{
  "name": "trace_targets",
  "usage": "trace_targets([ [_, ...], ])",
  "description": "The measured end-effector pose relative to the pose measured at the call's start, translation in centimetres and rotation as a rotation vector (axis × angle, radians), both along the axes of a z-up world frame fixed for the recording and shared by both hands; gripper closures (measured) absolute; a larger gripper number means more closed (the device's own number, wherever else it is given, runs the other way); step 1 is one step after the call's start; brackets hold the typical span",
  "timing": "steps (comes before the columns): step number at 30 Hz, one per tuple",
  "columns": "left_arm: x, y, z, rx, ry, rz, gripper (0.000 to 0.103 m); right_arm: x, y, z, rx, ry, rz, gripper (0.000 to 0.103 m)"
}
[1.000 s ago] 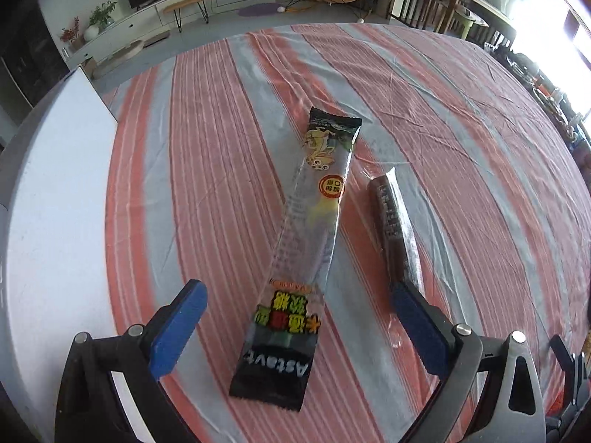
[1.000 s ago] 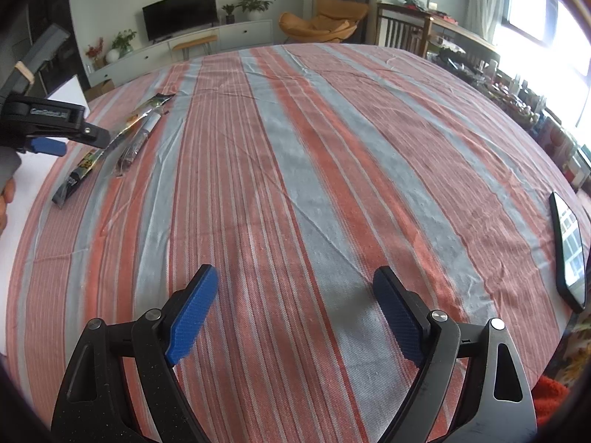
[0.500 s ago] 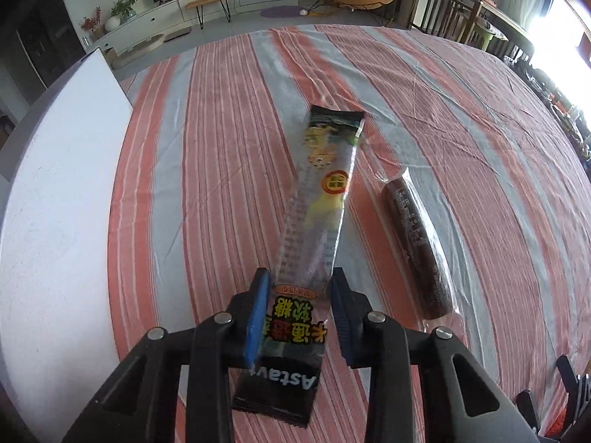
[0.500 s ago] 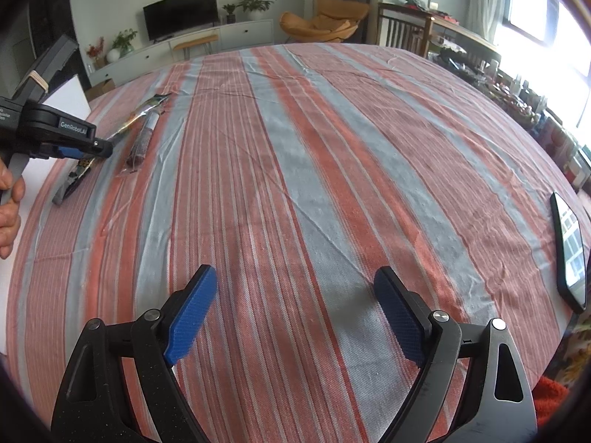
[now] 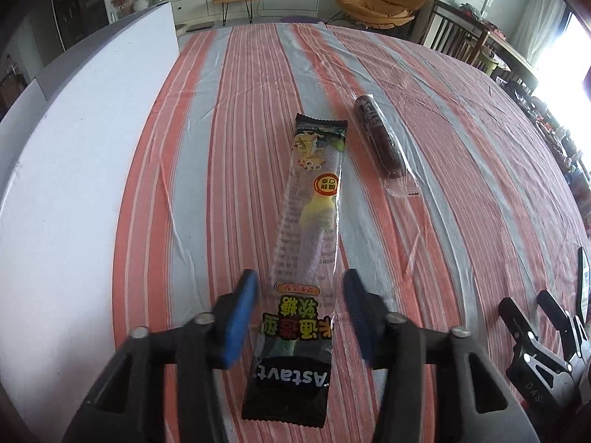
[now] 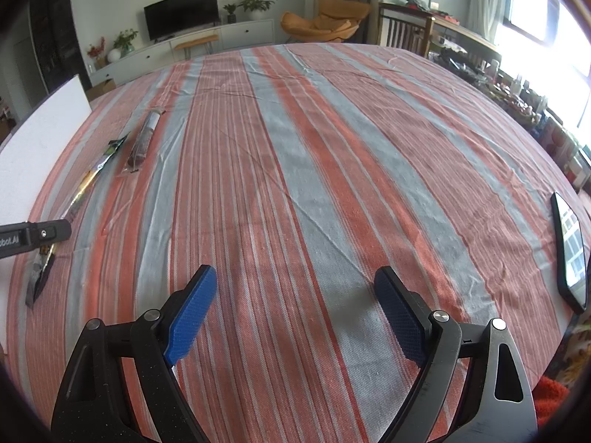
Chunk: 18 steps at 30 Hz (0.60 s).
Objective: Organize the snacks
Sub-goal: 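Grasp the black Astavt stick pack with the left gripper and drag it, then reach the right gripper to the clear-wrapped dark bar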
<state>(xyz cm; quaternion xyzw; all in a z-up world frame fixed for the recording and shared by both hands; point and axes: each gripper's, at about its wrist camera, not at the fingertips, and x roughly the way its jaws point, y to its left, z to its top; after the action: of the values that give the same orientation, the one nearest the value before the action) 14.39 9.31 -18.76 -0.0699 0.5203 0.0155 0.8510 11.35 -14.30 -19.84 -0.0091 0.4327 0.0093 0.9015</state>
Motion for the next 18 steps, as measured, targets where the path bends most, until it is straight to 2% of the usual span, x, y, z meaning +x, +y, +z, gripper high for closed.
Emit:
trace_targets([
  [1,-0.3,-0.1,-0.3,0.012,-0.001,-0.002,0.018,0.0,0.0,0.0,0.0,0.0,0.0,0.013],
  [4,-0.6,-0.9,-0.8,0.089,-0.041,-0.034,0.013,0.0,0.0,0.0,0.0,0.0,0.0,0.013],
  [5,-0.5,-1.1,-1.0,0.112,-0.06,-0.041,0.008,0.0,0.0,0.0,0.0,0.0,0.0,0.013],
  [8,-0.7,-0.2,-1.6,0.097,-0.1,-0.024,0.0,0.0,0.0,0.0,0.0,0.0,0.0,0.013],
  [15,-0.5,0.2,-1.6,0.101,-0.122,-0.008,0.0,0.1,0.2,0.0,0.005,0.007,0.01,0.013],
  [18,-0.5,0.1,-1.6,0.102,-0.125,-0.007,0.0,1.4,1.2,0.1,0.005,0.055,0.055,0.014],
])
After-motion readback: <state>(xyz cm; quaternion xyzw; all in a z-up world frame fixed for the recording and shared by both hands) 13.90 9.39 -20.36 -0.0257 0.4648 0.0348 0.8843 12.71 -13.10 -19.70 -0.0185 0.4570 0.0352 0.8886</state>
